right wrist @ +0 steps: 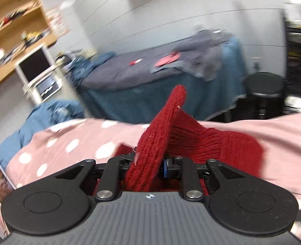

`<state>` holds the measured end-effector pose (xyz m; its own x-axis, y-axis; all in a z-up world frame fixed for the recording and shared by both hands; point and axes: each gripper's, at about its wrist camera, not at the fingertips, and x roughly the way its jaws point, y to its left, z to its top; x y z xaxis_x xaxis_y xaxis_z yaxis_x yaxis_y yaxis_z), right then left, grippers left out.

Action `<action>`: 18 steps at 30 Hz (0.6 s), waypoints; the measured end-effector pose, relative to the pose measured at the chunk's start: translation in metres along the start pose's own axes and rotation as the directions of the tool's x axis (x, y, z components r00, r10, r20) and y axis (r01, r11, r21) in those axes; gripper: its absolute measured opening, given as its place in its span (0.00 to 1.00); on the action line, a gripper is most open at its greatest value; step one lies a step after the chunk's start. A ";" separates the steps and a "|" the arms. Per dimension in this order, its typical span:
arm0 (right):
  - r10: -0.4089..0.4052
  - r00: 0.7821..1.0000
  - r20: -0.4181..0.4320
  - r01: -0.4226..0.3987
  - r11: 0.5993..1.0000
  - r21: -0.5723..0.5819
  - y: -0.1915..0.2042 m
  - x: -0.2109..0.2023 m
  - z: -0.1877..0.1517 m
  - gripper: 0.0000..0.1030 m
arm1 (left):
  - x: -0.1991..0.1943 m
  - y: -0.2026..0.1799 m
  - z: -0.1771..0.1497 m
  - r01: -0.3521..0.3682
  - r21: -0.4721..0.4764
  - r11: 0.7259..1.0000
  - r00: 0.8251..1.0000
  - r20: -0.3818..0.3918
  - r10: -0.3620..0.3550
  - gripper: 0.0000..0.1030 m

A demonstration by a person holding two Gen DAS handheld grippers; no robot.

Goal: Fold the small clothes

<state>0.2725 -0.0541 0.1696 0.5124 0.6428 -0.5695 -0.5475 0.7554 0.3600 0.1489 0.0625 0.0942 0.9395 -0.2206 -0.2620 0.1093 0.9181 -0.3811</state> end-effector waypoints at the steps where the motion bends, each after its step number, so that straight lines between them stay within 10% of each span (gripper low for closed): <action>1: 0.011 1.000 -0.021 -0.011 1.000 0.000 0.010 0.016 -0.002 0.35 | -0.005 0.016 -0.003 -0.032 -0.033 0.999 0.999 0.001 0.032 0.33; 8: -0.002 0.994 -0.110 -0.009 0.995 -0.098 0.072 0.093 -0.033 0.37 | -0.045 0.103 -0.019 -0.180 -0.232 0.956 0.983 -0.017 0.181 0.33; 14: 0.034 0.997 -0.067 -0.040 0.995 -0.089 0.072 0.086 -0.033 0.67 | -0.045 0.150 -0.022 -0.278 -0.311 0.909 0.960 -0.122 0.252 0.68; 16: 0.059 0.998 0.003 -0.058 0.997 -0.047 0.063 0.064 -0.023 0.89 | -0.041 0.164 -0.021 -0.308 -0.334 0.891 0.951 -0.124 0.282 0.70; 18: 0.056 0.996 0.069 -0.054 0.998 -0.018 0.049 0.035 -0.014 0.91 | -0.048 0.168 -0.018 -0.352 -0.318 0.880 0.936 -0.126 0.329 0.70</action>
<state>0.2547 0.0036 0.1564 0.5255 0.6910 -0.4964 -0.5862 0.7169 0.3773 0.1160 0.2213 0.0269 0.8743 0.0544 -0.4822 -0.3381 0.7812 -0.5248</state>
